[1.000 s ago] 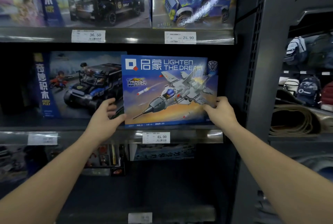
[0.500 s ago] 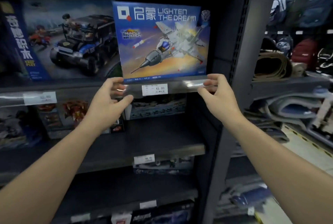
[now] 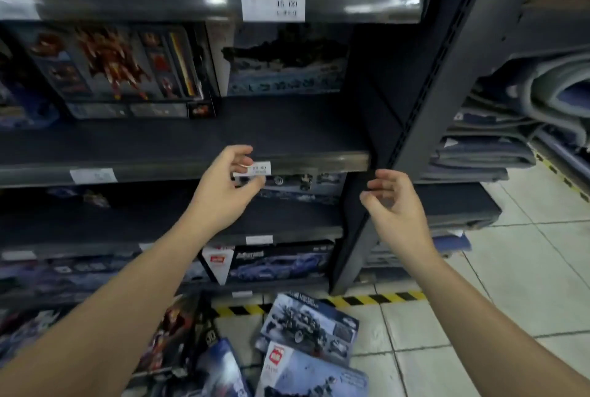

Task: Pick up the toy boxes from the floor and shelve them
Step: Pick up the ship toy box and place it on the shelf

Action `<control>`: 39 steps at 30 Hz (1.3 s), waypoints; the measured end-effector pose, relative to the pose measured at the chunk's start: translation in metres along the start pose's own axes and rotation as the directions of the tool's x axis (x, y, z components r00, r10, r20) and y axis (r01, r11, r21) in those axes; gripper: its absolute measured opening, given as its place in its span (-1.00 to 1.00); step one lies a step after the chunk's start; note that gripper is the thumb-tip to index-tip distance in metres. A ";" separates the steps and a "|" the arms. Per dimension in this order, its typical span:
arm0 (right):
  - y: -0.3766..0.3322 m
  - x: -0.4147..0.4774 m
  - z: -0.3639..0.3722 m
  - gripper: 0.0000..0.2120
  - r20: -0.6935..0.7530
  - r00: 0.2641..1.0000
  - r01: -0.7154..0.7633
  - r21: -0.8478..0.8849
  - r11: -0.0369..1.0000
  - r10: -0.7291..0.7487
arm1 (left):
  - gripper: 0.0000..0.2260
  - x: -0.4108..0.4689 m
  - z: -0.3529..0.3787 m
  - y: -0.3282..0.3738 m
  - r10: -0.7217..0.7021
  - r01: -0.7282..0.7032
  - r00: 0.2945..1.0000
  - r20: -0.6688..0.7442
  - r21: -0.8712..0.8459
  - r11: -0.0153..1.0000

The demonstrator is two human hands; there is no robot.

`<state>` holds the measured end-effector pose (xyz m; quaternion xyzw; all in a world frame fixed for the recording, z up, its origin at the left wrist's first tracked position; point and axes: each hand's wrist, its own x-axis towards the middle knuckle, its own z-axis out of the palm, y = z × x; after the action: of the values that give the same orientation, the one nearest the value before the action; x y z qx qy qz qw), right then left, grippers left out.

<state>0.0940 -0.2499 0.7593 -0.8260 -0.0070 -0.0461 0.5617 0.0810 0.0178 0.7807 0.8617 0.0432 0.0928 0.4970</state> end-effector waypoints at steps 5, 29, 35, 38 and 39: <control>0.096 -0.018 0.012 -0.69 0.090 0.982 -0.165 -0.049 0.985 0.169 | -0.61 -0.026 0.066 -0.075 -0.214 0.211 0.973 0.081 0.046 0.976; 0.699 -0.217 0.152 -0.54 0.101 0.587 -0.702 -0.432 0.566 0.804 | -0.59 -0.208 0.393 -0.600 -0.805 0.686 0.526 0.275 0.422 0.593; 0.779 -0.250 0.157 -0.25 -0.040 0.447 -0.790 -0.486 0.373 0.894 | -0.39 -0.217 0.425 -0.677 -0.867 0.772 0.467 0.173 0.397 0.495; 0.813 -0.262 0.160 -0.14 -0.087 0.357 -0.860 -0.419 0.291 0.930 | -0.30 -0.215 0.433 -0.701 -0.891 0.802 0.438 0.117 0.398 0.446; 0.824 -0.265 0.162 -0.12 -0.083 0.323 -0.884 -0.383 0.269 0.943 | -0.31 -0.215 0.435 -0.708 -0.900 0.814 0.421 0.109 0.391 0.428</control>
<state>-0.1069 -0.3931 -0.0858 -0.7653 0.4334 0.3523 0.3200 -0.0283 -0.0315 -0.0696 0.7780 0.4174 -0.3170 0.3464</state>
